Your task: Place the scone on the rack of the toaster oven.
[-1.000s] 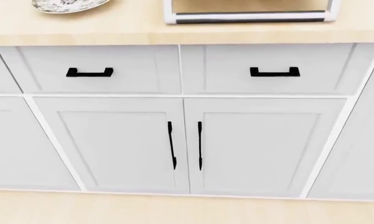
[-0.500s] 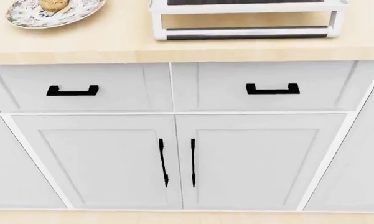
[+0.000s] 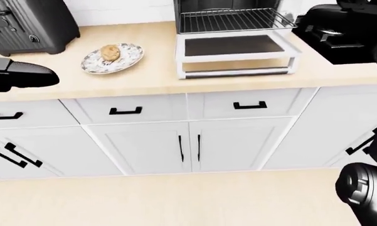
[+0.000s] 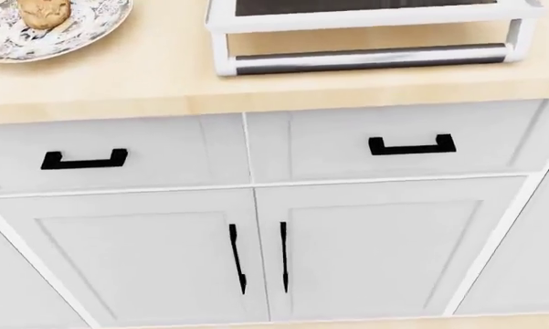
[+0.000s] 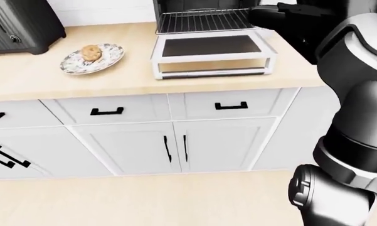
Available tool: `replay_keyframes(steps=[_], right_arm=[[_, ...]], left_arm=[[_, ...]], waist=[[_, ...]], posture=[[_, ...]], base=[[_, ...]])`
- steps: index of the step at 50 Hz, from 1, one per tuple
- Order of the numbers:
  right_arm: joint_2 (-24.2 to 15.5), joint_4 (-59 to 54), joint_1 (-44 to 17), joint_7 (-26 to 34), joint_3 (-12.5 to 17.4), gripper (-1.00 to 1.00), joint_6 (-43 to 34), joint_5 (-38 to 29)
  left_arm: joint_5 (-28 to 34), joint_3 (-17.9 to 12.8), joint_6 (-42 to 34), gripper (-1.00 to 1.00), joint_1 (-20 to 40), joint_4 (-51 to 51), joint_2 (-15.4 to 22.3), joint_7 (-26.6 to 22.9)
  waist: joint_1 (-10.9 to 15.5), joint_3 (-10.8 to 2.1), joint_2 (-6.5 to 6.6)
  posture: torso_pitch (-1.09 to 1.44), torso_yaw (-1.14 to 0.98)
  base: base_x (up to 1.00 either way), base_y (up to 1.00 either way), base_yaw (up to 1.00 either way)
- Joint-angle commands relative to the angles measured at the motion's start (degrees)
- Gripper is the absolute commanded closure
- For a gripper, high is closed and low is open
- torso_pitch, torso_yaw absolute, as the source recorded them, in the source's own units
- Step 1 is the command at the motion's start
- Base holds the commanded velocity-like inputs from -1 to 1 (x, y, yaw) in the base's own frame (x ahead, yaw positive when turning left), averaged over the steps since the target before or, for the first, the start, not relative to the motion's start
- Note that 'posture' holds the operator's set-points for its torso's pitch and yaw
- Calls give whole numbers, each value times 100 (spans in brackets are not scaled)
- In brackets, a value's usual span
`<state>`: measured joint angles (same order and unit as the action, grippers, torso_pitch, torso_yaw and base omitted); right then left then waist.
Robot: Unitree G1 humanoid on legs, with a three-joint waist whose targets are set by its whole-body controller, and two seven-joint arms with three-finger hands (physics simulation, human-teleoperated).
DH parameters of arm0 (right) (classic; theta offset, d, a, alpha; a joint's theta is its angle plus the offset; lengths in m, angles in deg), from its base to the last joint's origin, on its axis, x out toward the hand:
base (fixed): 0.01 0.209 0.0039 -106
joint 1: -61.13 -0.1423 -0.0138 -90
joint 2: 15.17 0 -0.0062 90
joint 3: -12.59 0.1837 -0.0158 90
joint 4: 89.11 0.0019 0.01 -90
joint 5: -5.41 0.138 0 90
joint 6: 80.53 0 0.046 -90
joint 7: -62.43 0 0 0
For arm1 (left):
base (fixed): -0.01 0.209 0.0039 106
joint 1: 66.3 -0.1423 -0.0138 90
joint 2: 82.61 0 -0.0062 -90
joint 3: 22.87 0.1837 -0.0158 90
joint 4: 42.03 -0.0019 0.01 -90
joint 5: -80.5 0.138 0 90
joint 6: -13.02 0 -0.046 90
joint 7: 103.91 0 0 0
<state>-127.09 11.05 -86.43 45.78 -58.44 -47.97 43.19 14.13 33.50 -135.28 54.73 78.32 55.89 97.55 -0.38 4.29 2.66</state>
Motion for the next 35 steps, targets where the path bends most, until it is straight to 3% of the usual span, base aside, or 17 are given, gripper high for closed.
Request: replay_keyframes(steps=[1, 3, 5, 6, 8, 10, 12, 16, 19, 22, 23, 25, 30, 35], right_arm=[[-94, 121, -178, -42, 97, -100, 236, 117], [-124, 124, -140, -38, 33, -100, 269, 128], [-137, 153, -135, -50, 5, -100, 256, 133], [-164, 98, -137, -67, -66, -100, 252, 41], [-147, 116, -90, 14, -101, -100, 301, -56], [-126, 169, -103, 25, -75, -100, 228, -57], [-105, 231, -77, 55, -140, -100, 175, -137], [-68, 390, -44, 266, -112, -100, 168, -233], [-42, 423, -57, 319, -87, -100, 109, -294], [-40, 492, -74, 352, -33, -100, 91, -289], [-32, 476, -71, 360, -34, -100, 115, -297], [-21, 462, -51, 377, -47, -100, 154, -318], [-36, 489, -74, 364, -28, -100, 123, -320], [-17, 497, -71, 348, -32, -100, 121, -326]], left_arm=[[112, -211, 224, -100, 130, 22, 125, 29], [117, -208, 217, -100, 148, 15, 132, 27], [102, -217, 211, -100, 143, 18, 116, 28], [76, -225, 193, -100, 153, 30, 124, 51], [98, -224, 218, -100, 135, 20, 122, 29], [42, -269, 186, -100, 139, 25, 152, 49], [33, -301, 203, -100, 117, 4, 172, 38], [11, -273, 258, -100, 76, 16, 196, 60], [1, -246, 255, -100, 102, 18, 192, 80], [-44, -270, 246, -100, 102, 21, 219, 110], [-44, -257, 255, -100, 104, 22, 216, 114], [-53, -248, 252, -100, 109, 25, 222, 126], [-99, -299, 246, -100, 94, 18, 258, 141], [-83, -301, 292, -100, 60, -7, 267, 115]], waist=[[-119, -194, -46], [-100, -123, -70], [-121, -142, -89], [0, -180, -49], [-108, -34, 47], [-153, -66, 336], [-79, 3, 179], [-54, -53, 26], [43, -98, -243], [65, -71, -188], [49, -235, -163], [35, -119, -109], [-12, -98, -11], [-18, 53, -155]], posture=[[0, 0], [0, 0], [0, 0], [0, 0], [0, 0], [0, 0], [0, 0], [0, 0], [0, 0], [0, 0], [0, 0], [0, 0], [0, 0], [0, 0]], base=[[0, 0, -100], [0, 0, -100], [0, 0, -100], [0, 0, -23], [0, 0, 0], [0, 0, 0], [0, 0, 0], [0, 0, 0], [0, 0, 0], [0, 0, 0], [12, 0, 0], [15, 0, 0], [25, 0, 0], [55, 0, 0]])
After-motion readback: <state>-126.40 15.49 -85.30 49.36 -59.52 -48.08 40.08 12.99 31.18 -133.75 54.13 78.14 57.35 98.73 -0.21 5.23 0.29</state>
